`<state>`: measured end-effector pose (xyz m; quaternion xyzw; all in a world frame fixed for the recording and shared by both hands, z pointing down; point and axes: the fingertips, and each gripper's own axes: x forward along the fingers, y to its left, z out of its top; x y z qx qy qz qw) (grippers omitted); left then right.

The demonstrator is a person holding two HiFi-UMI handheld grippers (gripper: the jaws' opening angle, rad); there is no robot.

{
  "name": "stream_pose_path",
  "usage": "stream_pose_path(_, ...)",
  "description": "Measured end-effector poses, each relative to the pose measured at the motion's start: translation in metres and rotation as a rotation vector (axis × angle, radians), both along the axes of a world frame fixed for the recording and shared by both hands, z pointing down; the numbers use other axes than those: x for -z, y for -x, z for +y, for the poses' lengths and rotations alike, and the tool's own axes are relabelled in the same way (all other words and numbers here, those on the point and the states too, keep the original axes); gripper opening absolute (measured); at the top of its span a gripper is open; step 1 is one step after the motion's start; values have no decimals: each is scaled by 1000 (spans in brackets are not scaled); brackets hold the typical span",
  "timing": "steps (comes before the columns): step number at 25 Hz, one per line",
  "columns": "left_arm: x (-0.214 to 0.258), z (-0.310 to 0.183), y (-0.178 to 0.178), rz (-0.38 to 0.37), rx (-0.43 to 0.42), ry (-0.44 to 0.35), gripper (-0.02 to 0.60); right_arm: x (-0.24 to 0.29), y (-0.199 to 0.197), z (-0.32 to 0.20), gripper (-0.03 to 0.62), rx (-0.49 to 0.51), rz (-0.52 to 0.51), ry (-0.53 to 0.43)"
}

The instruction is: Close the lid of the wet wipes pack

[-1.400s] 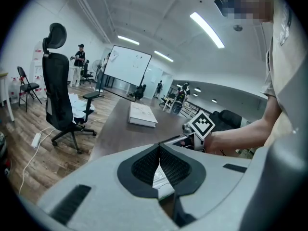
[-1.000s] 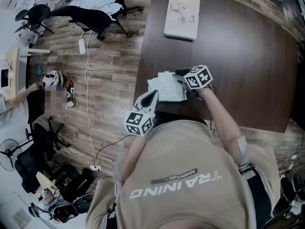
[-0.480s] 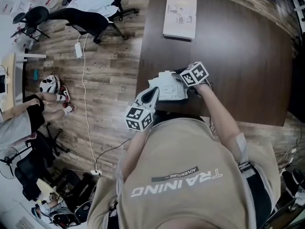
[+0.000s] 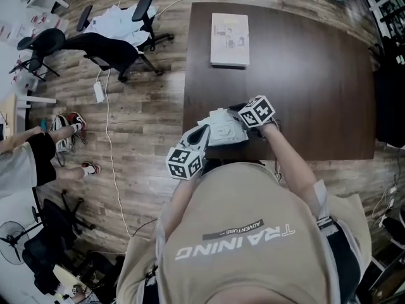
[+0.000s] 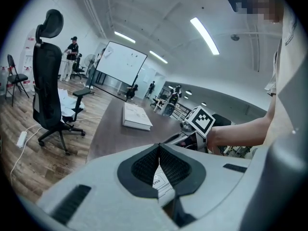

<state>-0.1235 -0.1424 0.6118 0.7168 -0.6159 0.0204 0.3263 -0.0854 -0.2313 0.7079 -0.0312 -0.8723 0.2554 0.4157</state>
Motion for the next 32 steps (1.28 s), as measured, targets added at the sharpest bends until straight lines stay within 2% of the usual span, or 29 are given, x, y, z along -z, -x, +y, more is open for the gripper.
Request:
stream_pose_path(7, 0, 2, -3, 29, -33, -19, 9, 20, -12, 6, 43, -20, -10, -48)
stream_pose_path(16, -9, 3, 7, 52, -28, -15, 9, 34, -16, 23, 44, -48, -52, -3)
stream_pose_path(24, -2, 8, 11, 37, -25, -23, 9, 34, -33, 39, 44, -21, -30, -35)
stream_pose_path(32, -11, 18, 3, 56, -33, 2, 9, 24, -48, 54, 44, -32, -1, -13)
